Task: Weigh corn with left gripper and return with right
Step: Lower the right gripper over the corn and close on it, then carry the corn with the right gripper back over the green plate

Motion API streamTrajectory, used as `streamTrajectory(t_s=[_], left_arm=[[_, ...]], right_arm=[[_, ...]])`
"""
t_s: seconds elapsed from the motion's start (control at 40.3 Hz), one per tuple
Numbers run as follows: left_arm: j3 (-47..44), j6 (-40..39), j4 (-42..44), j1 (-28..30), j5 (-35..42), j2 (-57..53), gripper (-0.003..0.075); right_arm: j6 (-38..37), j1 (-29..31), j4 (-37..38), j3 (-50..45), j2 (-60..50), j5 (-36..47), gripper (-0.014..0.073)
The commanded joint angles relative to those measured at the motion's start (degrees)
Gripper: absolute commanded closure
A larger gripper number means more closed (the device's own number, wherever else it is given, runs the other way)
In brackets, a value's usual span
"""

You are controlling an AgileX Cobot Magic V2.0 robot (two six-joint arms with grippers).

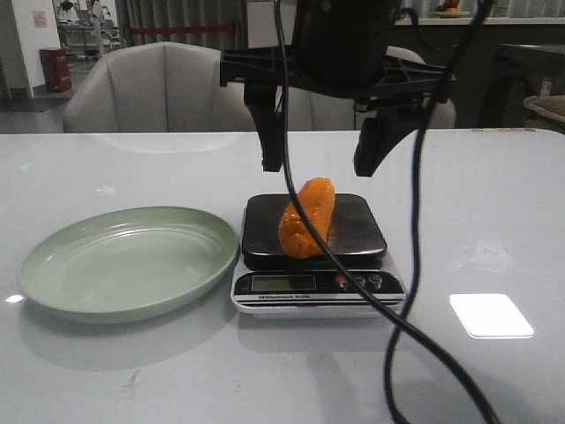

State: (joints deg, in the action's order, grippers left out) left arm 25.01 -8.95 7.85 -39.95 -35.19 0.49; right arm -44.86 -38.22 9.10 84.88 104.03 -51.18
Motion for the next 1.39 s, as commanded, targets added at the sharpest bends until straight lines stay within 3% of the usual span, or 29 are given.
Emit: streamTrajectory(t_s=[0.0, 0.397, 0.447, 0.571, 0.646, 0.919, 1.092, 1.366], left_arm=[[1.4, -0.3, 0.3, -0.4, 4.5, 0.7, 0.0606], [1.4, -0.3, 0.3, -0.4, 4.5, 0.7, 0.0606], [1.4, -0.3, 0.3, -0.4, 4.5, 0.7, 0.0606], [1.4, -0.3, 0.3, -0.4, 4.5, 0.7, 0.0606], [1.4, -0.3, 0.3, -0.4, 4.5, 0.7, 0.0606], [1.4, -0.3, 0.3, -0.4, 4.5, 0.7, 0.0606], [1.4, -0.3, 0.3, -0.4, 4.5, 0.7, 0.0606], [1.4, -0.3, 0.3, -0.4, 4.5, 0.7, 0.0606]], right_arm=[[-2.8, 0.0, 1.5, 4.2, -0.2, -0.6, -0.0020], [-2.9, 0.0, -1.8, 6.6, 6.7, -2.3, 0.0006], [-2.9, 0.0, -1.7, 6.6, 6.9, -2.0, 0.0053], [-2.9, 0.0, -2.0, 6.8, 6.9, -1.7, 0.0288], [-2.9, 0.0, -2.1, 7.4, 6.9, -2.4, 0.0362], [0.0, -4.4, -3.2, 14.9, 6.8, -0.4, 0.0370], [0.6, -8.4, -4.5, 15.6, 7.7, 6.4, 0.0370], [0.7, -11.3, -8.5, 15.7, 13.6, 10.2, 0.0363]])
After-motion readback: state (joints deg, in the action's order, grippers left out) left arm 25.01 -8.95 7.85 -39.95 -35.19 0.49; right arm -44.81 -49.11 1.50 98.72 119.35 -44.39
